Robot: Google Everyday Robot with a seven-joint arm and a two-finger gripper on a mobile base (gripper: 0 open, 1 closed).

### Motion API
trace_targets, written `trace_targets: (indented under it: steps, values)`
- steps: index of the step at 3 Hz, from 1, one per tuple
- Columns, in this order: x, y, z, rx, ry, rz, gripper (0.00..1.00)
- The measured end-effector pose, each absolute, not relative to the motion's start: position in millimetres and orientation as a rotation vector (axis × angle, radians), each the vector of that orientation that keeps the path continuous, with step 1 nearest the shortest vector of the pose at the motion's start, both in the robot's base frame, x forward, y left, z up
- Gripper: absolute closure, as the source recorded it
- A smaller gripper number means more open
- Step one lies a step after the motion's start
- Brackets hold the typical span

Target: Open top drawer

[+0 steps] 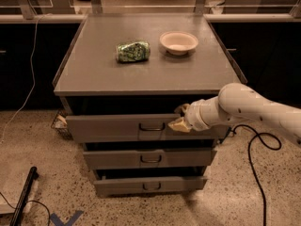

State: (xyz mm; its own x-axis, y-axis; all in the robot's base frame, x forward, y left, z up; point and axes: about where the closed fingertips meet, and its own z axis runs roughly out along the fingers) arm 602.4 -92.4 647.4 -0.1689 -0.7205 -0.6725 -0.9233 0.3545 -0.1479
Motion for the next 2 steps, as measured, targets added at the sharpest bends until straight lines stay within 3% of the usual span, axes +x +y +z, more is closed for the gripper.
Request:
trace_targets:
  steps: [1,2]
  values:
    - [602.4,-92.4,647.4,-1.427,1.952,0.389,0.89]
    - [602.4,-92.4,647.3,-1.427,1.952,0.389,1.00]
